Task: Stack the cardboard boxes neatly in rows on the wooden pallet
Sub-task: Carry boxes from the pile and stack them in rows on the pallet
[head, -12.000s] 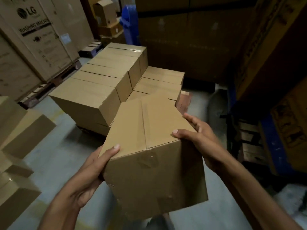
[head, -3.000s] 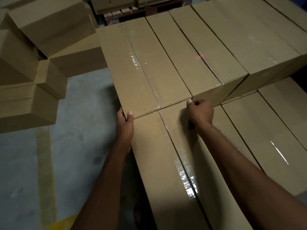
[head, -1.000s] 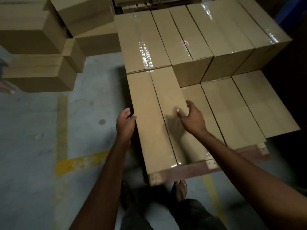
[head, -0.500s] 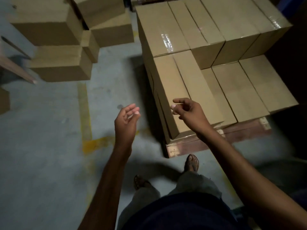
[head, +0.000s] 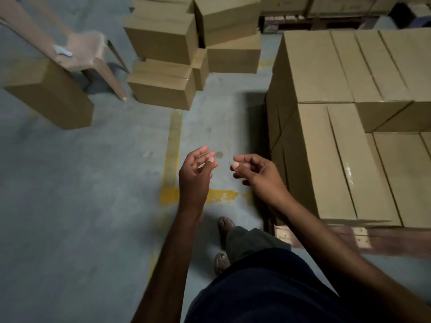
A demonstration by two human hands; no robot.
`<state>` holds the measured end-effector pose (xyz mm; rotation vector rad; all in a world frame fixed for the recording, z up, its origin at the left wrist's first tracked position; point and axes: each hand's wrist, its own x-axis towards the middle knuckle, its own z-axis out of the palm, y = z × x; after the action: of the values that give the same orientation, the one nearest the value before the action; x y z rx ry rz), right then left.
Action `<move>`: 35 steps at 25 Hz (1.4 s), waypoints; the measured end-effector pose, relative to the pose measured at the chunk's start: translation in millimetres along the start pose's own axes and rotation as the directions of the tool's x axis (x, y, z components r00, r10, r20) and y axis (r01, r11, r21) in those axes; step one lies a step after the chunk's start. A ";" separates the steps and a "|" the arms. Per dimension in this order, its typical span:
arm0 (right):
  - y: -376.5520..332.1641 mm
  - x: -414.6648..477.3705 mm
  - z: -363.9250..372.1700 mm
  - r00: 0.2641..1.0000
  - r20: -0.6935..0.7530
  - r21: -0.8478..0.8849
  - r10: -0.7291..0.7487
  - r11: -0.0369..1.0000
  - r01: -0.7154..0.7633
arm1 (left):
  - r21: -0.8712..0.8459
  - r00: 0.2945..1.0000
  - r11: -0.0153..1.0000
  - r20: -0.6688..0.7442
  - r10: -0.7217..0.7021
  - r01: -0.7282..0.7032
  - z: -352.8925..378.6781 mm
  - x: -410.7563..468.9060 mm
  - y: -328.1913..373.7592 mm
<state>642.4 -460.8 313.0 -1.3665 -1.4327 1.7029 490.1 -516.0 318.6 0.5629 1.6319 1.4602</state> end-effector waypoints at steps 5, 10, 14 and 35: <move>-33.3 100.1 43.1 0.976 0.079 0.253 0.203 0.943 -0.217 | -0.213 0.990 0.970 -0.056 -0.133 0.118 -31.0 94.9 27.1; -88.9 230.2 58.4 0.946 0.152 0.366 0.287 0.873 -0.323 | -0.308 0.975 0.939 -0.105 -0.194 0.154 -40.2 216.4 66.9; -138.9 318.6 82.1 0.951 0.147 0.338 0.273 0.889 -0.308 | -0.202 0.984 0.977 -0.149 -0.098 0.067 -45.6 302.6 107.0; -294.9 740.7 326.8 0.947 -0.047 0.301 0.318 0.908 -0.290 | -0.099 0.982 0.977 -0.004 -0.189 0.188 -180.9 818.5 247.5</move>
<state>22.3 137.3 299.2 -1.5375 -0.9044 1.9225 -146.8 82.5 306.5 0.3344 1.5689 1.3966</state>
